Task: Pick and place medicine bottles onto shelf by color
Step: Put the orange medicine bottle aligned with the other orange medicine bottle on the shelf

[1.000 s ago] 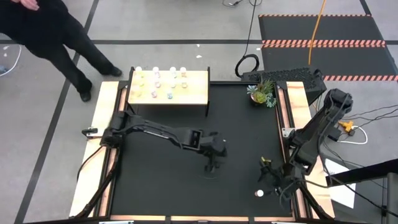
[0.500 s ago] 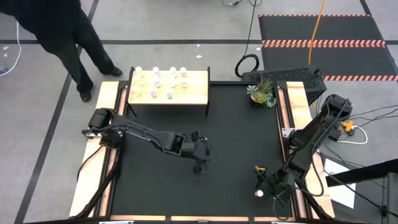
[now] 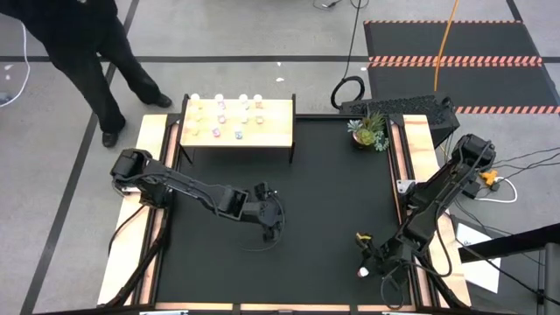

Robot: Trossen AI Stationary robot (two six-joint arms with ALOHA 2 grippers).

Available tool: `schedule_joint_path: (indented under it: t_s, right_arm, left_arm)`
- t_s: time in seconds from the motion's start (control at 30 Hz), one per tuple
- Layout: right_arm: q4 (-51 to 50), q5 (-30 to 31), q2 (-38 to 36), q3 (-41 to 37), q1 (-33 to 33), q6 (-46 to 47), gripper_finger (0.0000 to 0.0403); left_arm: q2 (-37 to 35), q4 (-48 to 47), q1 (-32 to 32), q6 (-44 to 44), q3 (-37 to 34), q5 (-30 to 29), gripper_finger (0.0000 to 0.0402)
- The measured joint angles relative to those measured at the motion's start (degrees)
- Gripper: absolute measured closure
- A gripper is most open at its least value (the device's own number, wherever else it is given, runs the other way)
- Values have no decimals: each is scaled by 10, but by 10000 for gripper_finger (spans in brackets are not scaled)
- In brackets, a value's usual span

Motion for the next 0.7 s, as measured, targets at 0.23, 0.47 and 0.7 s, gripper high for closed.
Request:
schedule_joint_path:
  t_s: [0.23, 0.47, 0.7]
  right_arm:
    - [9, 0, -21, 0, -27, -2, 287]
    - [-33, 0, -97, 12, -143, -55, 284]
    - [-108, -71, -105, 118, -367, -157, 285]
  left_arm:
    - [-52, -63, -3, -43, -16, -57, 117]
    - [-119, -57, -29, -199, -127, -114, 117]
    - [-195, -10, -75, -309, -266, -179, 117]
